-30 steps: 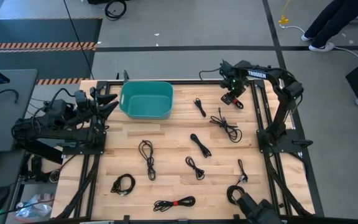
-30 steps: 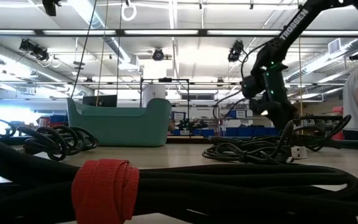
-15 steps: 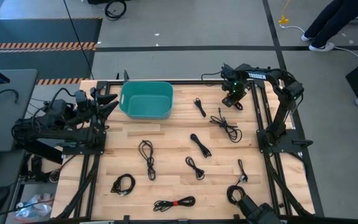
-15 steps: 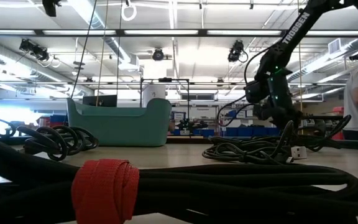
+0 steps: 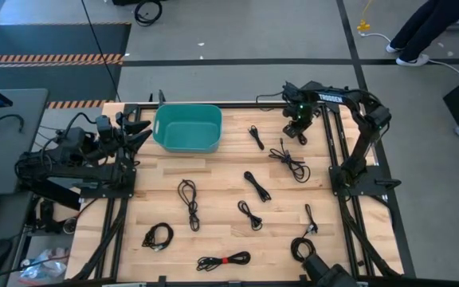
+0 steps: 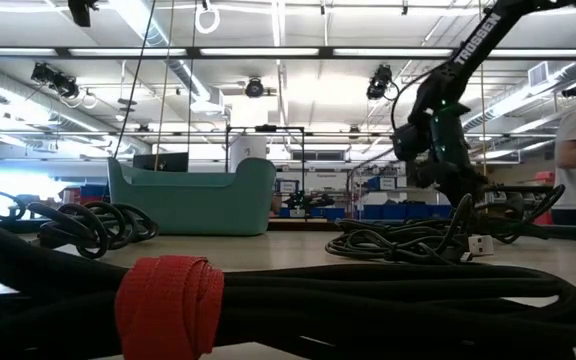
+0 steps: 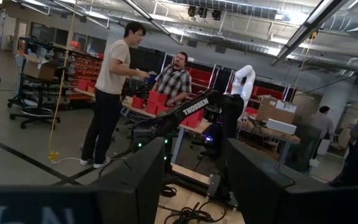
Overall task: Pick and place USB-C Cables
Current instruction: Put the black charger cable into the green bin
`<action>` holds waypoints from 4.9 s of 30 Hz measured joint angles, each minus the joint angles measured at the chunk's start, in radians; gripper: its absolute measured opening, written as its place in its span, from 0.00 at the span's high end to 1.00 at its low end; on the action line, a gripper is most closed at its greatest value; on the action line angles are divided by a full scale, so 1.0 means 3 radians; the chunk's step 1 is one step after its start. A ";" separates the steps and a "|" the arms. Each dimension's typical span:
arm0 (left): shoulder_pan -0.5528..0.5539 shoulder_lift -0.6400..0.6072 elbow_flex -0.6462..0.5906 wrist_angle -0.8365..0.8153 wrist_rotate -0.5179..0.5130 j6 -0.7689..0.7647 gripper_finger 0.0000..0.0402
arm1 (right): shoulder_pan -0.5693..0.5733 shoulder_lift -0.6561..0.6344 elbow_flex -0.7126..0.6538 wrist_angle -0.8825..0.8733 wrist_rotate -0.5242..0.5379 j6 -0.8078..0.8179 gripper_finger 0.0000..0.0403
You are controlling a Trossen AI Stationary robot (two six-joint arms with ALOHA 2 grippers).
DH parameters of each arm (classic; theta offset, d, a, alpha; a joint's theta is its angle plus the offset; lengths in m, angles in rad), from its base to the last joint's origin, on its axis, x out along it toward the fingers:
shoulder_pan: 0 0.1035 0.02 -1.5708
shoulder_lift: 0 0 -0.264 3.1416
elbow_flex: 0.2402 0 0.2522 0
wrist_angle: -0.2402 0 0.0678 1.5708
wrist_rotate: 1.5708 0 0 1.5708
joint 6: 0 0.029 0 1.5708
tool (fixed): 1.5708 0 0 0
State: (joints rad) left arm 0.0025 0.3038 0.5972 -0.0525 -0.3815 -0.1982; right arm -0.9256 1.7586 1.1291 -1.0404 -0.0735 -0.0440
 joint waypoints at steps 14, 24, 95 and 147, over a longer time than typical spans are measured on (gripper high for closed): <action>0.0001 0.0459 -0.0003 0.0196 -0.0002 -0.0105 0.55 | 0.0881 -0.1117 0.1019 0.0757 -0.1078 0.0483 0.93; 0.0000 0.1188 -0.0003 0.1182 0.0433 -0.0062 0.52 | 0.1741 -0.1736 0.1143 0.1515 -0.0993 0.0762 0.93; 0.0136 0.2413 0.0030 0.2922 0.1630 -0.0877 0.38 | 0.2706 -0.0658 0.1141 0.3492 -0.0973 0.0922 0.93; 0.0725 0.2876 0.0539 0.2490 0.2091 -0.0772 0.84 | 0.2721 -0.0471 0.1143 0.3376 -0.0711 0.0902 0.93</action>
State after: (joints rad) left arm 0.2201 1.1667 0.7590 0.6944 0.2458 -0.4299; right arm -0.1094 1.6173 1.4719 -0.0275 -0.2869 0.2267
